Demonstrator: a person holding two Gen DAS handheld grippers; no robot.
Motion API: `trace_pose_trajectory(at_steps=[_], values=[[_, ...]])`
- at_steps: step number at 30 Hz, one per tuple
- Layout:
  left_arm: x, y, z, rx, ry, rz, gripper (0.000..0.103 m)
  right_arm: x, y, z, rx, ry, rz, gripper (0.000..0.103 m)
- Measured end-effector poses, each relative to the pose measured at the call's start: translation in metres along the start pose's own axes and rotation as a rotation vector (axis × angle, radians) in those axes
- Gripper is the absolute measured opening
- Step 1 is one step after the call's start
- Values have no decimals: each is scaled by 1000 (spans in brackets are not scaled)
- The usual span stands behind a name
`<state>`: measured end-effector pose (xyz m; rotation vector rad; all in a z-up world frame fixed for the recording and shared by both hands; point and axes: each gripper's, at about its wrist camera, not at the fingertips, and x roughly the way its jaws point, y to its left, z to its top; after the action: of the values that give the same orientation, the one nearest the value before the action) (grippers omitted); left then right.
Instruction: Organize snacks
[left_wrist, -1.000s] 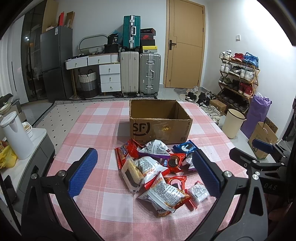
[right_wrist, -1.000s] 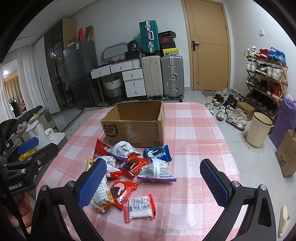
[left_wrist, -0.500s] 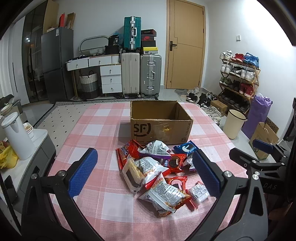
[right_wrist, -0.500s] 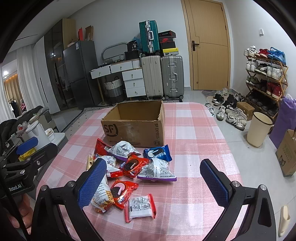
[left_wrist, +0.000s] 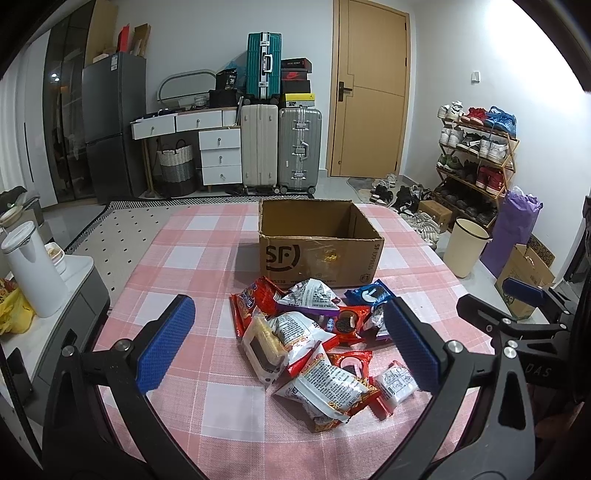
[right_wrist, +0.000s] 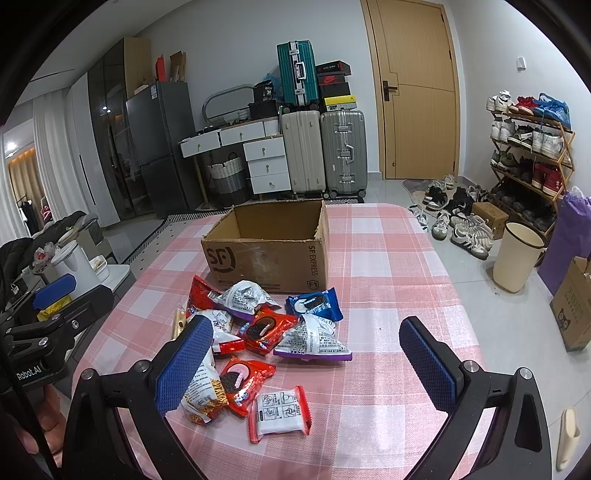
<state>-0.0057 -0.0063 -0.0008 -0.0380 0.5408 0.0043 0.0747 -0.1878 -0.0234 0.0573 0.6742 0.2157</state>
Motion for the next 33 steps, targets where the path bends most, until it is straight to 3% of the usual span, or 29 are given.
trace_pose_trajectory(at_steps=[17, 33], values=[[0, 1, 0, -3, 3, 0, 102, 4, -5, -7, 2, 20, -4, 103], [16, 19, -6, -35, 22, 10, 102, 42, -8, -43, -36, 157, 32, 103]])
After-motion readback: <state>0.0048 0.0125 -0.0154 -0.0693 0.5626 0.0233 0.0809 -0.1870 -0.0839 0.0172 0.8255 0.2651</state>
